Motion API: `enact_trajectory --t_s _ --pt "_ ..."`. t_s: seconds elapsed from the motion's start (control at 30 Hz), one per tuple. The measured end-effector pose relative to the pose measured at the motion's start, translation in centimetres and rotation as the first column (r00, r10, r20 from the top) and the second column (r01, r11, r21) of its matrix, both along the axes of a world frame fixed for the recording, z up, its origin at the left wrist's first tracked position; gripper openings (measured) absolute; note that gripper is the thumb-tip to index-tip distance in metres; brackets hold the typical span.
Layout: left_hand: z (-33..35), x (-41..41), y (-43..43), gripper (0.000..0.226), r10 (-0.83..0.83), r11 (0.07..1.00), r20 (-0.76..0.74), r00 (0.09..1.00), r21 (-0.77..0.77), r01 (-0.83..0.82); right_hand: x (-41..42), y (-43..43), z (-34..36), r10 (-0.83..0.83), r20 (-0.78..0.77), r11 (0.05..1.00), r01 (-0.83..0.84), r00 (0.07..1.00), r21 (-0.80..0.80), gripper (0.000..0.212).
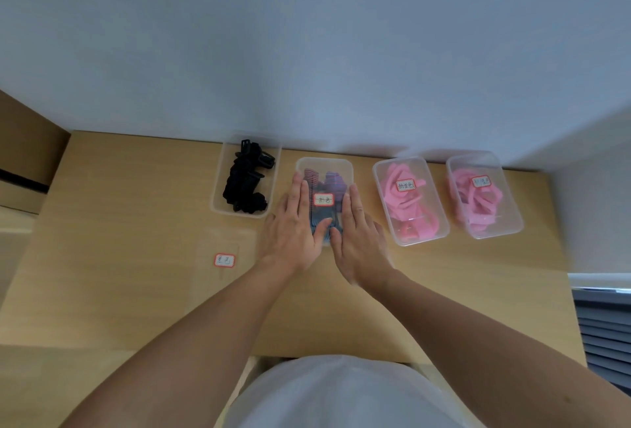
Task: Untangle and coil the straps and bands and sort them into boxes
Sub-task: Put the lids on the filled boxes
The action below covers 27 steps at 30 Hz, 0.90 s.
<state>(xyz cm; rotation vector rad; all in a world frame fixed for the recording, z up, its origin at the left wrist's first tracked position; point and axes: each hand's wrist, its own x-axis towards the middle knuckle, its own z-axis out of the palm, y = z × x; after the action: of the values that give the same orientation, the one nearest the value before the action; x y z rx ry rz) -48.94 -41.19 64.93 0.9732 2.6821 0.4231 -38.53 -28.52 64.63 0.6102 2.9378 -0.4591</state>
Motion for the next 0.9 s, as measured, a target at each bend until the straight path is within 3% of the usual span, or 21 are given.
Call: enact_trajectory --t_s 0.3,0.53,0.67,0.8,0.9 --pt "0.4 -1.4 1.1 0.087 -0.009 1.0 0.034 0.999 0.013 0.008 -1.9 1.2 -0.1 0.032 0.097 0.995 -0.041 0.995 0.093 0.073" --pt "1.8 -1.7 3.2 0.083 0.097 0.995 0.205 0.974 -0.038 -0.092 -3.1 2.5 1.1 0.175 0.177 0.954 -0.212 0.968 0.215 0.072" --pt "2.9 -1.9 3.5 0.076 0.096 0.993 0.248 0.964 -0.087 -0.076 -3.0 2.1 2.5 0.157 0.21 0.956 -0.202 0.965 0.214 0.068" --pt "5.1 -1.1 1.7 0.063 0.052 0.997 0.253 0.966 -0.072 -0.034 -2.7 0.2 3.5 -0.065 0.089 0.998 0.062 0.994 0.034 0.064" --pt "6.5 -0.8 -1.8 0.025 -0.032 0.995 0.051 0.998 0.096 0.027 -2.1 -2.6 4.5 -0.297 -0.132 0.954 0.299 0.946 -0.004 0.044"
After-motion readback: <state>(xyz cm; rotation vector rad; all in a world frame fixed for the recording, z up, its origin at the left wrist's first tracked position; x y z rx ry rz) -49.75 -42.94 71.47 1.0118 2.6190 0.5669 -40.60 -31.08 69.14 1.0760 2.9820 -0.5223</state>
